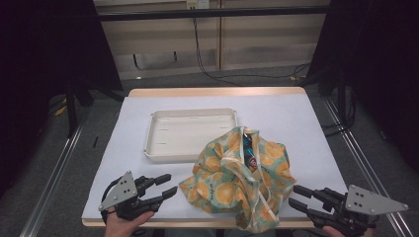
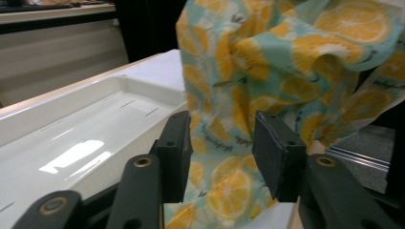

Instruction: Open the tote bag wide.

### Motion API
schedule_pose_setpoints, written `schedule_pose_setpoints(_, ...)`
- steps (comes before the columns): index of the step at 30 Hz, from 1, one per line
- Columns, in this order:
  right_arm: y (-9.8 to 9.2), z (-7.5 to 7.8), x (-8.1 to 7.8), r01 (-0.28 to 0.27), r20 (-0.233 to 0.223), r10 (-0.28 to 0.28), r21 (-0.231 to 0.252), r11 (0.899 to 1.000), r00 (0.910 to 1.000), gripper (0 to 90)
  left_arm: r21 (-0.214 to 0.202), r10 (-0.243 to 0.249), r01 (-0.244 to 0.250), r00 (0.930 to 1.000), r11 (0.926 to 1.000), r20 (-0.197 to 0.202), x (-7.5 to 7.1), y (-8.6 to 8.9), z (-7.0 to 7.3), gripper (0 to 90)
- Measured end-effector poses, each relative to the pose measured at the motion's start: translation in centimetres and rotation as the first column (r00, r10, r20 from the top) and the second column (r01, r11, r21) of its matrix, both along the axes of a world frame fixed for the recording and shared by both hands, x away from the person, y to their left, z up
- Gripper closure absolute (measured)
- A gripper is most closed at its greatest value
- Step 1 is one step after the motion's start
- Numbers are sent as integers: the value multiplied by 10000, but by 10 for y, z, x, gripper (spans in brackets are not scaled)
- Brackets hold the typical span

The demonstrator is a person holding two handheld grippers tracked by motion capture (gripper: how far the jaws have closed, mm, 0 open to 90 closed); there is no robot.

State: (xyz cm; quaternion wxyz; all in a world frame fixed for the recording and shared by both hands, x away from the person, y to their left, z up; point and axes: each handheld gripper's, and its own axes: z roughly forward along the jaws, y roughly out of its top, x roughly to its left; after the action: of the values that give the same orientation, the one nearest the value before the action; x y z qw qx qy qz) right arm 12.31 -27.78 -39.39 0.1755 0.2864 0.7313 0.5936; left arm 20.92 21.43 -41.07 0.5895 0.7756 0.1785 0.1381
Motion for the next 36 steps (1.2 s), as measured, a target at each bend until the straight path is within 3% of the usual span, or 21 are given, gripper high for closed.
schedule_pose_setpoints(1,2,2,-2,-20,-41,19,-102,9999,10000,610,-55,-223,223,9997,9997,-75,-1,-4,1,648)
schedule_pose_setpoints(6,10,7,-2,-359,-68,359,-58,9993,9993,618,-109,-912,909,9954,9958,-289,0,-16,4,735)
schedule_pose_setpoints(10,13,11,1,-481,78,482,-77,9988,9988,603,-149,-1118,1114,9933,9937,-275,-1,-24,7,667)
schedule_pose_setpoints(18,13,20,7,-345,205,351,-274,9990,9992,500,-402,-1475,1476,9891,9882,51,5,-43,26,684)
schedule_pose_setpoints(21,12,23,11,-366,195,370,-169,9992,9991,500,-510,-1752,1755,9845,9832,97,7,-53,34,665)
schedule_pose_setpoints(23,15,26,14,-641,196,644,-193,9978,9977,521,-506,-2062,2077,9780,9769,328,6,-65,41,604)
schedule_pose_setpoints(24,15,26,14,-641,196,644,-193,9978,9977,521,-506,-2062,2077,9780,9769,328,6,-65,41,589)
schedule_pose_setpoints(25,20,26,16,-769,149,773,-269,9967,9969,577,-466,-2074,2092,9774,9768,406,5,-69,45,558)
schedule_pose_setpoints(26,20,26,16,-769,149,773,-269,9967,9969,577,-573,-2162,2186,9753,9741,445,5,-72,46,558)
schedule_pose_setpoints(29,22,27,19,-960,130,963,-226,9951,9953,757,-633,-2334,2362,9712,9696,483,4,-82,50,493)
schedule_pose_setpoints(30,22,29,20,-990,172,991,-115,9950,9949,844,-478,-2308,2333,9716,9712,527,3,-84,51,471)
schedule_pose_setpoints(34,19,34,22,-1060,266,1058,77,9943,9940,895,-253,-2674,2688,9623,9629,502,7,-96,47,442)
schedule_pose_setpoints(36,17,39,25,-1030,328,1027,85,9946,9942,900,164,-2573,2568,9656,9663,387,11,-100,40,434)
